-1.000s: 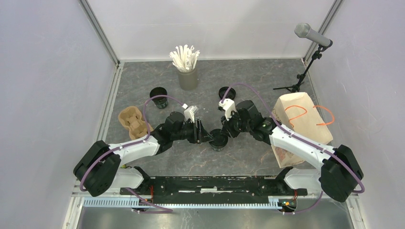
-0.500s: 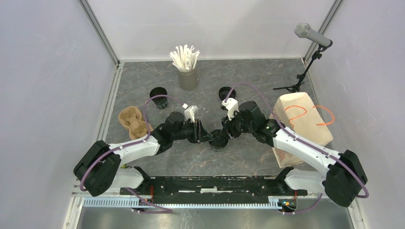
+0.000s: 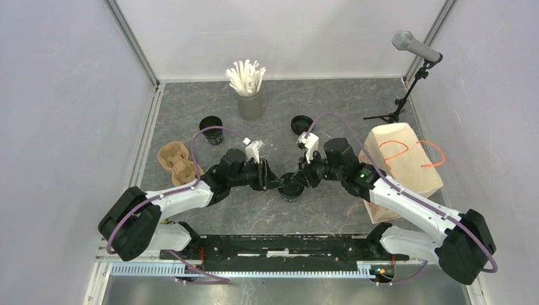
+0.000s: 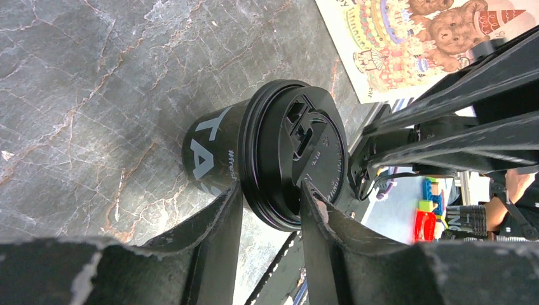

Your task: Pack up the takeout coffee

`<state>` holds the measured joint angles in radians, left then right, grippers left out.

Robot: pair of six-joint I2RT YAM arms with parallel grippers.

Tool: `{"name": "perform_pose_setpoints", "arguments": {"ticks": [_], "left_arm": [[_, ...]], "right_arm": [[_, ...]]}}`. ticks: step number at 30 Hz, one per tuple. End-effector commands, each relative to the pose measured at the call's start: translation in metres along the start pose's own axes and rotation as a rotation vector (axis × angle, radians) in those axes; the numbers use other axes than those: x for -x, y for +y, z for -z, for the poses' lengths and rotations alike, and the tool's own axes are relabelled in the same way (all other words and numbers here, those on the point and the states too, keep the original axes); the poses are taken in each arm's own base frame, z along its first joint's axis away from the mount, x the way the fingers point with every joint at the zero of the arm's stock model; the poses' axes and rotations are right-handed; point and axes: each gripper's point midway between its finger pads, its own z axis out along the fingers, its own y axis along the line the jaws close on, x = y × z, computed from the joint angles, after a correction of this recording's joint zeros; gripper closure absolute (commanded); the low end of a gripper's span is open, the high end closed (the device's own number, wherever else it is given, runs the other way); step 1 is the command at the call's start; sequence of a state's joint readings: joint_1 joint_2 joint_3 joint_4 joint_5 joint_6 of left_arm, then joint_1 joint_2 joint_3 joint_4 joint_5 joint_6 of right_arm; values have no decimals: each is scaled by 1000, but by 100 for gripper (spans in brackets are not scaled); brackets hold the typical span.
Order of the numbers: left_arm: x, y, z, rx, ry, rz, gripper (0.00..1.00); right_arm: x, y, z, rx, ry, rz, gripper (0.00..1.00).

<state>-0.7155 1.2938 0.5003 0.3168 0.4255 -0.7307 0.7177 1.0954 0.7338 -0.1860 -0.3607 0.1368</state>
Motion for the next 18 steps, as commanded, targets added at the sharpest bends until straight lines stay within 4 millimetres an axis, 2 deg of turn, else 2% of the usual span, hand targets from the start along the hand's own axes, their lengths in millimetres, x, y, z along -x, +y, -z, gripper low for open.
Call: {"name": "perform_pose_setpoints", "arguments": {"ticks": [1, 6, 14, 18], "left_arm": [[-5, 6, -3, 18, 24, -59, 56], [-7, 9, -4, 26, 30, -54, 58], [-20, 24, -3, 62, 40, -23, 61], [-27, 30, -2, 73, 49, -5, 61]], "right_arm": [[-13, 12, -12, 92, 4, -31, 79], [-33, 7, -22, 89, 38, -49, 81], [-98, -12, -23, 3, 145, -88, 81], [-113, -21, -20, -45, 151, -84, 81]]}}
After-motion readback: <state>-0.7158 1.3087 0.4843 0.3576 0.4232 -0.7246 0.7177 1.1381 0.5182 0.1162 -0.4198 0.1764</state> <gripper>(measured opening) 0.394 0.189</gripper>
